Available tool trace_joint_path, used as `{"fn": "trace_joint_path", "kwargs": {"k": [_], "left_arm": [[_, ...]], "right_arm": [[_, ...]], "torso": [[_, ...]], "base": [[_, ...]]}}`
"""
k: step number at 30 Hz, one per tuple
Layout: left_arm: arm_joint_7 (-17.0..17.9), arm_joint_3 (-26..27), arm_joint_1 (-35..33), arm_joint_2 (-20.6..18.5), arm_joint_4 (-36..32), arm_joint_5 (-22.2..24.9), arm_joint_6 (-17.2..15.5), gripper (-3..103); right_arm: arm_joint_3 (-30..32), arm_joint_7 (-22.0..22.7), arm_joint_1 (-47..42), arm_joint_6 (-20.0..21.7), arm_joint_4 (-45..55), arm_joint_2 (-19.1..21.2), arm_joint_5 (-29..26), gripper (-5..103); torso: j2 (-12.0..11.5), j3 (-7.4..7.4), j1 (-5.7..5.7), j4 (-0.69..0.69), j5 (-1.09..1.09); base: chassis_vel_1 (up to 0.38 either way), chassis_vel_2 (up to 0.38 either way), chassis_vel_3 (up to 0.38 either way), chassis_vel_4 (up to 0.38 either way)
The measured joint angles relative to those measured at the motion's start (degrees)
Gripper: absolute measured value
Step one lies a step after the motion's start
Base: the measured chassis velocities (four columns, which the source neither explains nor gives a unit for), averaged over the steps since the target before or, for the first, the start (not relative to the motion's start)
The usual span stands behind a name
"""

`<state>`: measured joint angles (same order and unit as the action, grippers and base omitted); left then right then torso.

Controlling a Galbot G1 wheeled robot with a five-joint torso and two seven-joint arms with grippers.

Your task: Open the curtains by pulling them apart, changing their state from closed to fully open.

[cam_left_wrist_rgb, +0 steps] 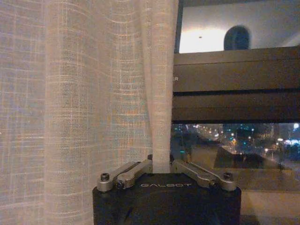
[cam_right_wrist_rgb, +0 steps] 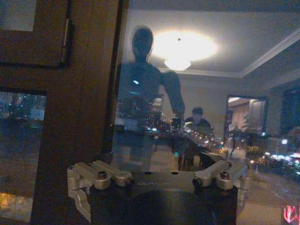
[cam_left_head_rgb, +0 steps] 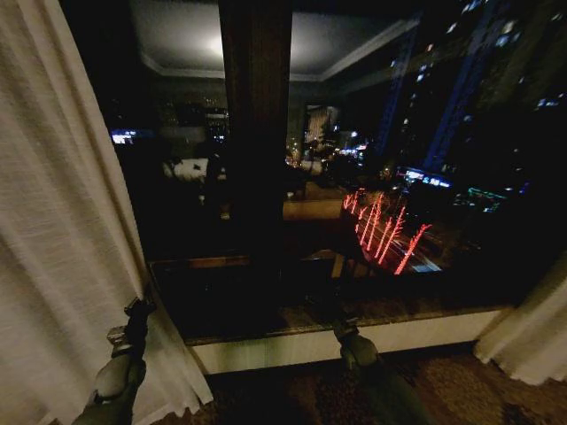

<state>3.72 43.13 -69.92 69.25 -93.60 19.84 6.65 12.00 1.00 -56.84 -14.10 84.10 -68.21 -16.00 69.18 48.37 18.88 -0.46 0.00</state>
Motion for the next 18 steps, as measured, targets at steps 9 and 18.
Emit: {"fn": "trace_joint_path", "kwargs": {"k": [9, 18], "left_arm": [[0.14, 0.2, -0.41, -0.04, -0.2, 0.04, 0.07, 0], [0.47, 0.46, -1.08, 0.37, -0.77, 0.08, 0.2, 0]], "right_arm": [[0.0, 0.0, 0.0, 0.0, 0.0, 0.0, 0.0, 100], [0.0, 0.0, 0.0, 0.0, 0.0, 0.01, 0.0, 100]], "torso": [[0.0, 0.0, 0.0, -0.01, 0.0], [0.0, 0.0, 0.0, -0.01, 0.01]], "base": [[0.037, 0.058, -0.04, -0.05], [0.197, 0.222, -0.181, -0.239]]}}
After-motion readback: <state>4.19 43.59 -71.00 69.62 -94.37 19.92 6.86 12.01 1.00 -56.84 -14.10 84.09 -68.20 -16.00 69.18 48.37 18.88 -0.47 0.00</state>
